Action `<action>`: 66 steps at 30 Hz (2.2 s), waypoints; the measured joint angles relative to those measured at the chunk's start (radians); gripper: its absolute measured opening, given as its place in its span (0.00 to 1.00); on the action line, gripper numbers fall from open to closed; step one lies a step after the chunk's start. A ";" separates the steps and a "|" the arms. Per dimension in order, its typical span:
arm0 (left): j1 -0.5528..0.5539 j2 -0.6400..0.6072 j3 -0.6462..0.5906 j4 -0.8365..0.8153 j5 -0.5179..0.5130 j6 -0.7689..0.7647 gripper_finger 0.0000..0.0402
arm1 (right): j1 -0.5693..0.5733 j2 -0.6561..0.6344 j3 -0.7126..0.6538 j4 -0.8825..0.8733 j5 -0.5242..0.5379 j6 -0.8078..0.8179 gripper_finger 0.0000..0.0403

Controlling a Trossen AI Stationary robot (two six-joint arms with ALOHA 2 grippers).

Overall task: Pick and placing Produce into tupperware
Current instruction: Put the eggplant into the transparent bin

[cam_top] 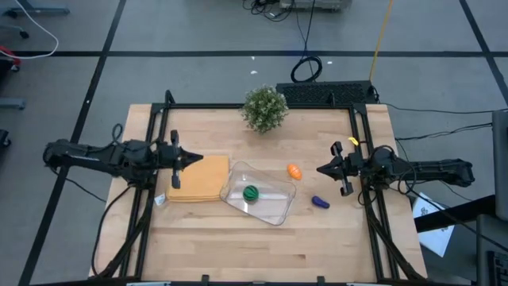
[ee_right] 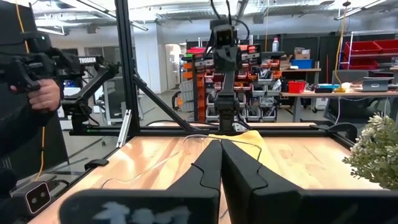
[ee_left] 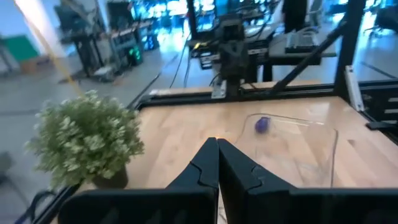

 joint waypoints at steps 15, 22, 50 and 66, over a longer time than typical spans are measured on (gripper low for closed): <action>-0.008 -0.166 -0.197 0.097 0.075 0.065 0.00 | 0.000 0.000 0.000 0.000 0.000 -0.020 0.00; -0.008 -0.238 -0.286 0.108 0.074 0.069 0.00 | 0.000 0.000 0.000 0.000 -0.001 -0.022 0.00; -0.008 -0.252 -0.343 0.104 0.086 0.020 0.01 | 0.000 0.028 0.000 -0.008 -0.004 -0.018 0.00; -0.008 -0.251 -0.343 0.100 0.085 0.009 0.01 | 0.000 0.064 0.000 0.024 -0.005 0.003 0.00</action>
